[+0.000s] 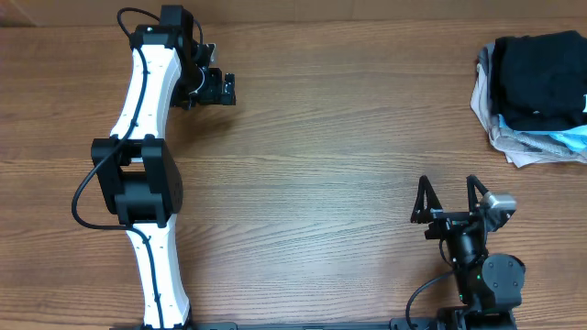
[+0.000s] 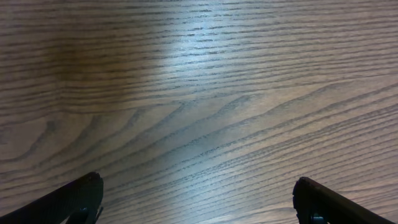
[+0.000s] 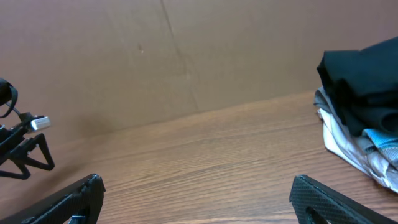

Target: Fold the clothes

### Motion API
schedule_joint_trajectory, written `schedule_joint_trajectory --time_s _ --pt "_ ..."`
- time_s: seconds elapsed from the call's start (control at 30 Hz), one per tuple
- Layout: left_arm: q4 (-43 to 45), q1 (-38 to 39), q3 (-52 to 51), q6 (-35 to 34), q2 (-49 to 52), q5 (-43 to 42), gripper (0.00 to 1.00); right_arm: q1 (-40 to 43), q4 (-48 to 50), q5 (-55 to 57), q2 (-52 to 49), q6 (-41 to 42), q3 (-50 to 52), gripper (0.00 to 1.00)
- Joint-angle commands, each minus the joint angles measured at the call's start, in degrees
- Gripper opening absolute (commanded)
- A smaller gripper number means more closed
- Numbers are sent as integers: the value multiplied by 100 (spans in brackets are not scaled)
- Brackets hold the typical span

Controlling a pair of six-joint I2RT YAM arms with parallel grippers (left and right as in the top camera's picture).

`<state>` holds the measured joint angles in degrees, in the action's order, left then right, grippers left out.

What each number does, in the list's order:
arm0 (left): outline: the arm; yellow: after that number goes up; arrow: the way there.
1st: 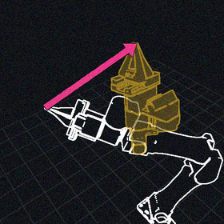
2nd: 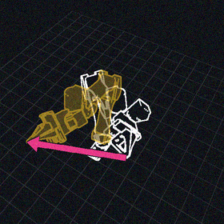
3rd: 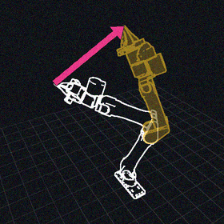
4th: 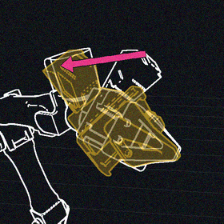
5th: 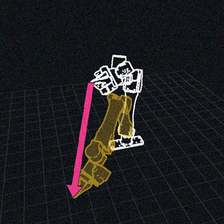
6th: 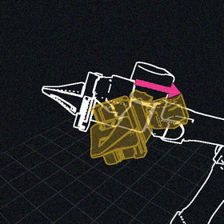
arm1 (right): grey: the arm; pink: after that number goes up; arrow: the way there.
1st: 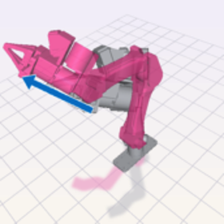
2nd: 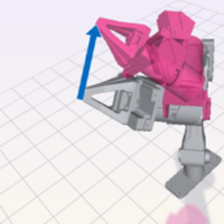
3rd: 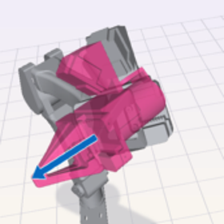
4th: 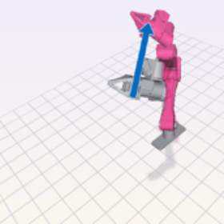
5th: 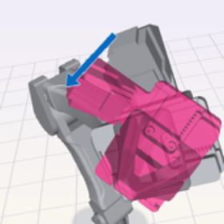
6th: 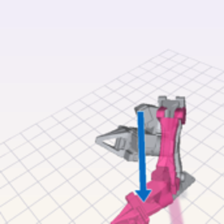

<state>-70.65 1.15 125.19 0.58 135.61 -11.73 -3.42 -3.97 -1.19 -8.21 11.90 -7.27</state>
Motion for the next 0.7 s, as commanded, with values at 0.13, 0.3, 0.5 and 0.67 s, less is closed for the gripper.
schedule_joint_trajectory --time_s 0.13,0.3,0.5,0.67 --pt "9 37 20 52 26 -4 100 -26 74 92 643 37 619 100" --pt "9 37 20 52 26 -4 100 -26 -85 157 807 33 682 100" --pt "9 37 20 52 26 -4 100 -33 -81 136 807 33 682 100" --pt "9 37 20 52 26 -4 100 -33 -81 136 807 33 682 100"
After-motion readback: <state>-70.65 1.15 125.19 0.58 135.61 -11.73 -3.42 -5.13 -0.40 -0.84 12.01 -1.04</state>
